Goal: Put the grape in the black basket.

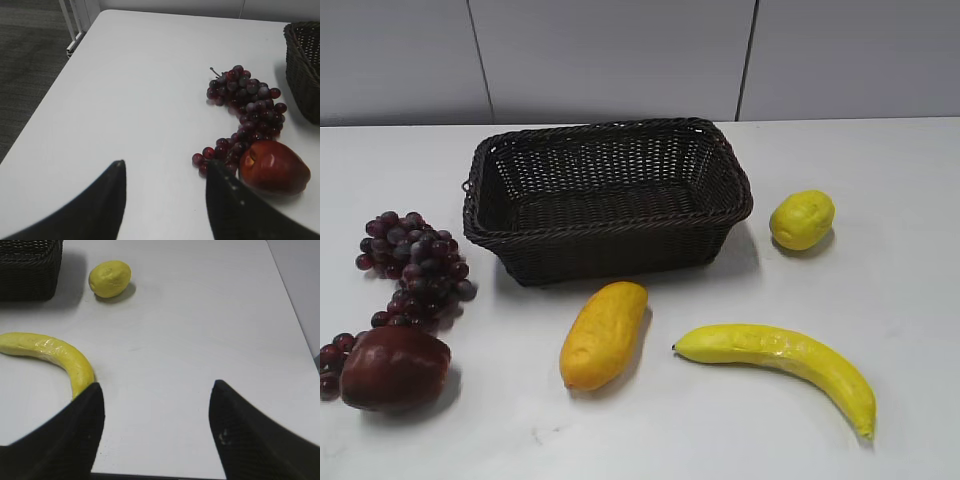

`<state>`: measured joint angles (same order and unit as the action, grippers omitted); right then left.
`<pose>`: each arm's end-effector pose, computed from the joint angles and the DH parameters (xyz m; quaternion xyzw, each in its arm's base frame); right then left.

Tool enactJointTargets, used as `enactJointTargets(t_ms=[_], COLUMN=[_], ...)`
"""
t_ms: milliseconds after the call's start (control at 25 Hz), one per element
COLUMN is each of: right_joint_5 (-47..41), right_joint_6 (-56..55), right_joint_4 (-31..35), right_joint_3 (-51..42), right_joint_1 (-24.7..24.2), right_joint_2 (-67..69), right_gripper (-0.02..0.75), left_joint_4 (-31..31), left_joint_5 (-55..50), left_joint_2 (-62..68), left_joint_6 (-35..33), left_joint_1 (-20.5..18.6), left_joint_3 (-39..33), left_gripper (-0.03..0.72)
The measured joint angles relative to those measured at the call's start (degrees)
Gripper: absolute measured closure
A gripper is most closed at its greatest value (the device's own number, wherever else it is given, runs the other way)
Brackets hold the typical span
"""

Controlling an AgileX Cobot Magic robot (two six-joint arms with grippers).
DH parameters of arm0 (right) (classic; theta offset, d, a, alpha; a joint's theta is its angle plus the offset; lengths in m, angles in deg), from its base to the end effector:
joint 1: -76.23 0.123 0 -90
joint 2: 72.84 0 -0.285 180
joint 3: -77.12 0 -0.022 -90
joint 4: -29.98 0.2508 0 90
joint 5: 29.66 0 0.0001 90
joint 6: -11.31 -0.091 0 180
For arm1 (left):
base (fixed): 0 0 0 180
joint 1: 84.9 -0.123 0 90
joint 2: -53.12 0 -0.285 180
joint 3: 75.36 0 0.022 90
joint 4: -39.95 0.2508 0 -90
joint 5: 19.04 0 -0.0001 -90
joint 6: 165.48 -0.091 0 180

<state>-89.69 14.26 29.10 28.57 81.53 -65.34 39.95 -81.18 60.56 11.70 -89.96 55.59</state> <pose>-0.0050 -0.0017 0.2784 -0.0608 0.8462 0.0032 0.5294 -0.0058 -0.0005 0.2730 -0.0168 0.8598 0.0351 0.5091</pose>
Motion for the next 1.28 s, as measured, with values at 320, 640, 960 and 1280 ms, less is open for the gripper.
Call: enactJointTargets(t_ms=[320,640,960,1280], right_joint_5=[0.0,0.0,0.0,0.0], right_joint_6=[0.0,0.0,0.0,0.0], right_joint_4=[0.0,0.0,0.0,0.0], right_joint_3=[0.0,0.0,0.0,0.0], right_joint_1=[0.0,0.0,0.0,0.0], right_joint_2=[0.0,0.0,0.0,0.0], right_gripper=[0.238,0.238,0.238,0.238], left_joint_4=[0.0,-0.79,-6.24,-9.02], left_joint_5=[0.0,7.16,31.3,37.49], left_joint_2=[0.0,0.0,11.88,36.09], left_joint_6=[0.0,0.0,0.0,0.0], left_joint_1=[0.0,0.0,0.0,0.0], left_joint_3=[0.0,1.24,1.86,7.68], left_gripper=[0.208,0.208,0.209,0.209])
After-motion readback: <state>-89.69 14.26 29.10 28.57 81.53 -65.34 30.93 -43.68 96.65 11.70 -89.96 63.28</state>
